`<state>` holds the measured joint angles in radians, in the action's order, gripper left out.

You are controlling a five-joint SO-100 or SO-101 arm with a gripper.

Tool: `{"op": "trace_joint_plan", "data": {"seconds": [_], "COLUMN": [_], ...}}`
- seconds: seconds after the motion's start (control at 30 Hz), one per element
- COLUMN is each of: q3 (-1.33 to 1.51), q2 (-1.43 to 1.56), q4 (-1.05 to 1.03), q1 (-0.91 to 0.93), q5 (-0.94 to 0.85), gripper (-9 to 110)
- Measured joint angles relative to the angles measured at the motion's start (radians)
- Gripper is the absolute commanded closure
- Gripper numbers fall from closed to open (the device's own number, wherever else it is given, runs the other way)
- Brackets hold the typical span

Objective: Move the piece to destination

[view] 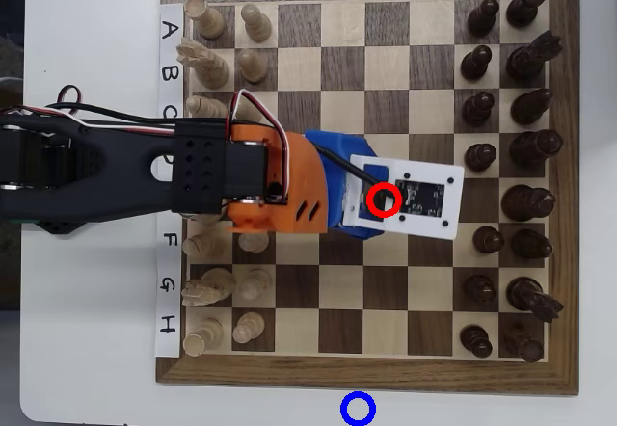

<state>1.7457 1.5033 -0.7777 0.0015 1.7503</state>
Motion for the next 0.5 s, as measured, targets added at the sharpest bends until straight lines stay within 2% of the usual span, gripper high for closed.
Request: {"op": "trace_joint_plan", "data": {"seconds": [0.5], "q3": [0.000], "q2": [-0.080], "q4": [0.078], "q1": [-0.009], "q5": [0.000], "gripper": [80]}}
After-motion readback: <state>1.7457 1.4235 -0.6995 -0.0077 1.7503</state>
